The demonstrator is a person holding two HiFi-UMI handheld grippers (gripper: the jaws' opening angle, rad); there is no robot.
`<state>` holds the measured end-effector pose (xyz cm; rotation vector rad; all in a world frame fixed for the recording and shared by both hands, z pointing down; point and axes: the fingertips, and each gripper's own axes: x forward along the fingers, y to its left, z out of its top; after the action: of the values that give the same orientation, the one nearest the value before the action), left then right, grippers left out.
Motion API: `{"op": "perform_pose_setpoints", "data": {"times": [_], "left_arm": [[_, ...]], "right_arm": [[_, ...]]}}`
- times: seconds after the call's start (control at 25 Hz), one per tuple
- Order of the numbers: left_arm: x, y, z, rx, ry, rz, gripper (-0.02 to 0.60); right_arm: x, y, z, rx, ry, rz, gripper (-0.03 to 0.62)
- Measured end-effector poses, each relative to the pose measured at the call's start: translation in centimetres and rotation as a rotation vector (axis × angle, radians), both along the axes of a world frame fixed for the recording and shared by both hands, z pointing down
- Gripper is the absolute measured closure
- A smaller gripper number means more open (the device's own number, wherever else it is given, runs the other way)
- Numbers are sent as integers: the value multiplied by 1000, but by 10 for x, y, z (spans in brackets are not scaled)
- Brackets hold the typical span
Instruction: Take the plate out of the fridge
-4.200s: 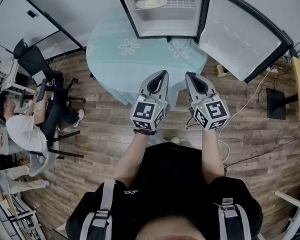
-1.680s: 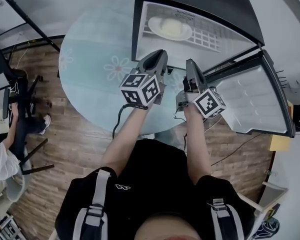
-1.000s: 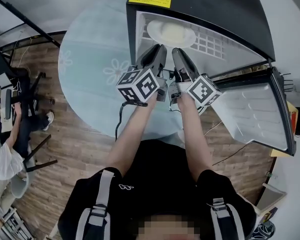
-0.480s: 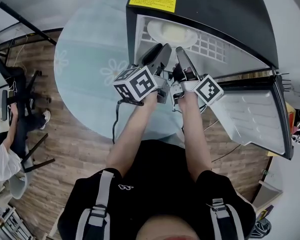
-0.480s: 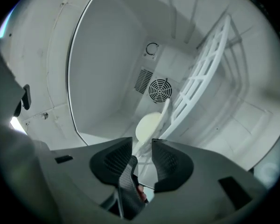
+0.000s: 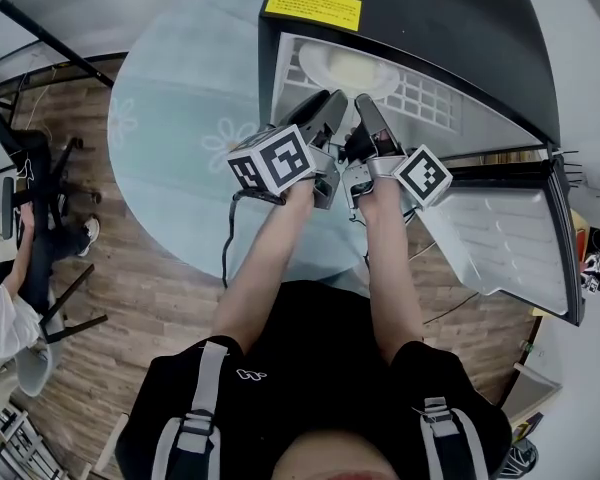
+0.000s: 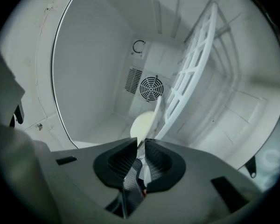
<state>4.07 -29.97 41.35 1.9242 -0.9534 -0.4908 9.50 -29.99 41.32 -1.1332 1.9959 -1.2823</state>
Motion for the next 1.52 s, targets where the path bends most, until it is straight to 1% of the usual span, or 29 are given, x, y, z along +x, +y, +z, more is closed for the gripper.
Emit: {"op": "perform_pose_setpoints", "data": {"times": [0.12,0.16,0.24,0.36,0.48,0.64,0.8,0.88,1.0,1.08,1.2,1.28,1.52], "left_arm": [[7,-2,4,-7,6,31,457],[7,-2,4,-12,7,33,469],[7,-2,5,-20,17,34,469],[9,-1,3,-19,42,49,544],[10,-1,2,1,37,53,551],[9,4,4,-29,44,51,554],[8,11,5,-38,64,47,554],[7,13,6,-32,65,43,554],[5,11,5,-28,72,34,546],[3,9,4,-29,72,26,528],[0,6,3,-23,82,20,526],[-1,5,2,-18,98,15,506],[-3,-3,2,-30,116,2,508]], "right_arm": [[0,0,0,6,10,0,542],[0,1,0,5,9,-1,545],[0,1,0,5,3,-3,548],[0,2,0,5,-9,-2,554],[1,3,1,-3,-20,1,557],[-1,7,0,3,-30,-9,560],[-1,14,3,3,-22,-17,559],[-1,15,3,14,-1,-17,557],[-2,13,2,24,64,-24,537],[-1,10,3,12,80,-20,503],[-1,6,6,-3,53,-11,503],[-2,4,6,-7,55,-9,502],[-3,2,6,-17,-9,-9,513]]}}
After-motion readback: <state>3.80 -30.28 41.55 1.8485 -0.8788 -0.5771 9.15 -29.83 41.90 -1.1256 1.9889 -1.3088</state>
